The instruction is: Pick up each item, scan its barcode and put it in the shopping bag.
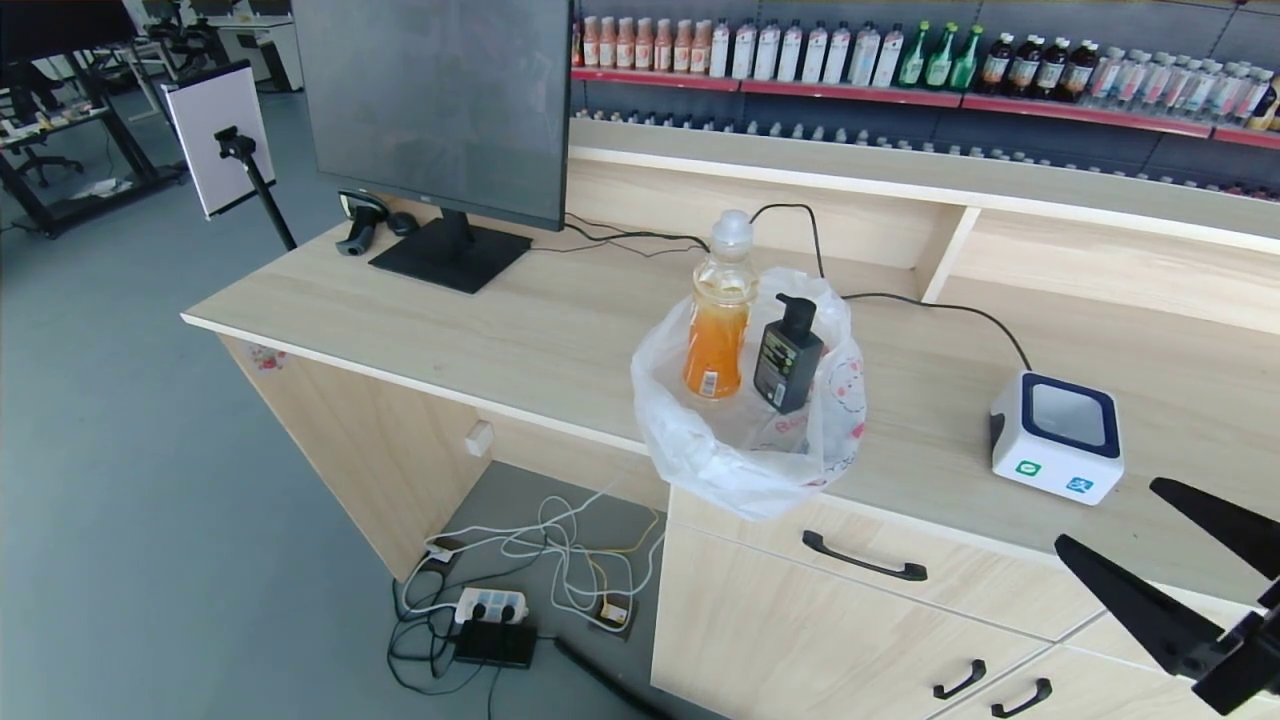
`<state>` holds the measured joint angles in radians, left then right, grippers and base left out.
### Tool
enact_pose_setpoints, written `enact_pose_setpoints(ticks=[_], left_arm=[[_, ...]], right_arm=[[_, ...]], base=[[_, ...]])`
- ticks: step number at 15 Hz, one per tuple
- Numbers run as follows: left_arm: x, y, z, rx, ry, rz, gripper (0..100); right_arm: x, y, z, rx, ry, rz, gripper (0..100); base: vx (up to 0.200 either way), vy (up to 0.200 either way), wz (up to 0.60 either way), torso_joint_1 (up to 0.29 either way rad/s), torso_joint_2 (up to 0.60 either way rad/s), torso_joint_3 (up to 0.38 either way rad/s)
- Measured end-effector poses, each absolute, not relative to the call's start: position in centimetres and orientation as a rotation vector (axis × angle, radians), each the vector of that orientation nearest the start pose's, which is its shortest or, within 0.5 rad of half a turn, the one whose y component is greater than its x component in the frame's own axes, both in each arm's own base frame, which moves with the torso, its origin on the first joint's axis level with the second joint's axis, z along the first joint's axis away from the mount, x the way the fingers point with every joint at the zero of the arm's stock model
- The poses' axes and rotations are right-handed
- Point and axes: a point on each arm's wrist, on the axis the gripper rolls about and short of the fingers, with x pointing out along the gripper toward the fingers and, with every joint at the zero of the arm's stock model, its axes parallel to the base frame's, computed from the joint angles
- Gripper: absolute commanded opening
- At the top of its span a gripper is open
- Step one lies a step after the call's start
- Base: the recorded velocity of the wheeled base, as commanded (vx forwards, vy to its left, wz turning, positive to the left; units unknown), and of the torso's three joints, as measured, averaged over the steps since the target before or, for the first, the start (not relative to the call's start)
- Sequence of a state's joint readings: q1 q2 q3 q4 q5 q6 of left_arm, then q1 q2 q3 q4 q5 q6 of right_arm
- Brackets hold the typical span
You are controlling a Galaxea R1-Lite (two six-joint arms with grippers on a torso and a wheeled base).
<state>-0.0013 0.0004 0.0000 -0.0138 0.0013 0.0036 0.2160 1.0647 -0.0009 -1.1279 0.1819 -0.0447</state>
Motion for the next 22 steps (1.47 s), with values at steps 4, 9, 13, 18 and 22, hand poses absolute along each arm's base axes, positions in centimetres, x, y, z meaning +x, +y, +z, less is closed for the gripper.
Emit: enact_pose_setpoints(ticks=[4,9,13,18,22], left_arm=[[-2.3,0.0,7.7,0.006,-0.013,-0.001,100],[-2.3,0.0,7.7,0.01,-0.013,-0.001,100],[-2.3,0.0,7.7,0.01,-0.013,-0.002,100],[-2.3,0.0,7.7,-0.004,-0.014,0.0,100],[-2.3,0.0,7.7,-0.004,-0.014,-0.001,100]], right_arm=[[4.9,1.6,12.5,-0.064,0.119,0.427,100],[-0.6,0.3,8.3,-0.08,0.21,0.426,100],[-1.6,0.1,8.4,-0.074,0.1,0.339,100],[-1.8,0.2,8.3,-0.085,0.07,0.238,100],[-1.8,0.4,8.3,-0.094,0.067,0.114,100]], base=[[0.0,0.0,0.0,0.0,0.0,0.0],[0.0,0.0,0.0,0.0,0.0,0.0],[0.0,0.0,0.0,0.0,0.0,0.0],[0.0,0.0,0.0,0.0,0.0,0.0],[0.0,0.0,0.0,0.0,0.0,0.0]])
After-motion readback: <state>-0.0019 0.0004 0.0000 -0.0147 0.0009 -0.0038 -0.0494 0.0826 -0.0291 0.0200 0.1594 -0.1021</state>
